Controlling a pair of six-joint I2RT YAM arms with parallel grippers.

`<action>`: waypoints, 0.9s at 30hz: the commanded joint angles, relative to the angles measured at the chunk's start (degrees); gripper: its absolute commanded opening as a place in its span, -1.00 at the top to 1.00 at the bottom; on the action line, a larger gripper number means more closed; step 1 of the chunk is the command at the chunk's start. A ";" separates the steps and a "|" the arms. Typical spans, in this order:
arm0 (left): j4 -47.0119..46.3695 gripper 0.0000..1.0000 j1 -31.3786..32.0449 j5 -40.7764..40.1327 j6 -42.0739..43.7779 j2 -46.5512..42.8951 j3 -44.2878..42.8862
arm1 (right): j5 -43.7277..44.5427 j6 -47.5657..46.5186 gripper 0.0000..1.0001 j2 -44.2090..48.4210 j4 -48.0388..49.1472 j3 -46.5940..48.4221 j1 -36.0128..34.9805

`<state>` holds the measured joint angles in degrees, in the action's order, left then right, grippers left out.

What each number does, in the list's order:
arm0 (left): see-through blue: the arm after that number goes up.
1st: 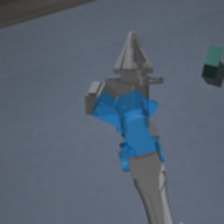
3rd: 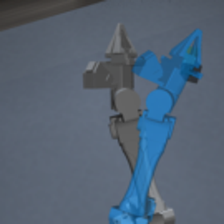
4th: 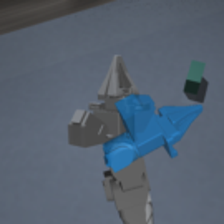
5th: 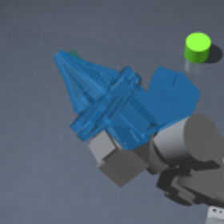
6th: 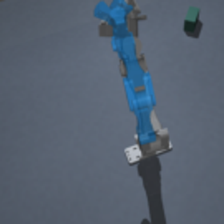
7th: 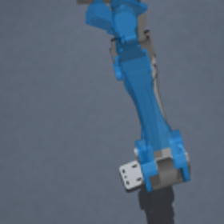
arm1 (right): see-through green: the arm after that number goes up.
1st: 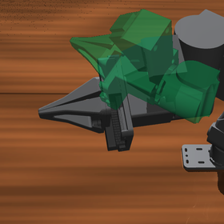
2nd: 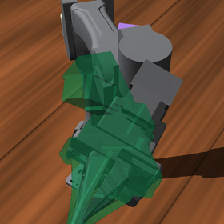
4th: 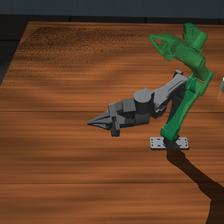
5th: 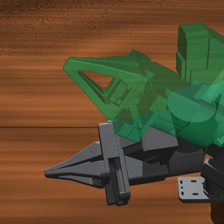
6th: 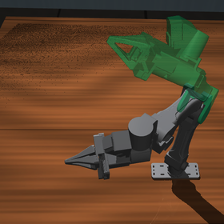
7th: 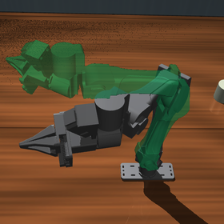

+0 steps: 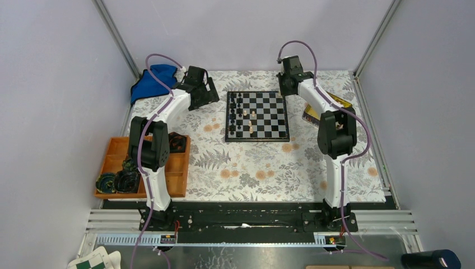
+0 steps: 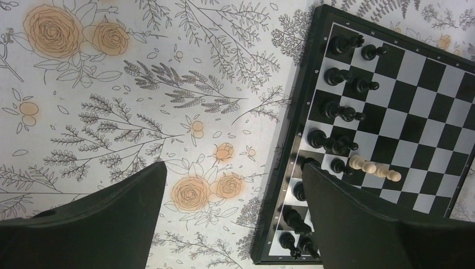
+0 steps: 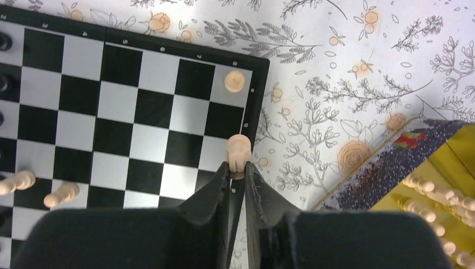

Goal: Set up the chess pieces on the board
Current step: Place the chess piece on the chessboard.

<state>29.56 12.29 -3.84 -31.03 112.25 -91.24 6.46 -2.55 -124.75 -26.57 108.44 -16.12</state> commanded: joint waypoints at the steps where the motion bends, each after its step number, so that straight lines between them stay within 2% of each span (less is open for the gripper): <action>1: -1.06 -0.97 -0.43 0.06 0.18 1.07 -2.54 | 0.18 0.51 0.83 -4.15 -1.88 6.14 0.04; 15: -0.83 -0.98 -0.60 0.47 0.12 3.36 -3.94 | -1.44 1.40 0.82 -11.91 -4.26 14.25 0.07; 27: -0.82 -0.97 -0.96 0.92 -0.04 4.49 -4.60 | -2.26 2.15 0.79 -12.61 -4.80 14.50 0.09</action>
<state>29.69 11.79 -3.77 -31.03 115.85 -93.43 5.08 -1.19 -137.78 -30.72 120.73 -15.92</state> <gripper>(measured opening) 0.987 0.174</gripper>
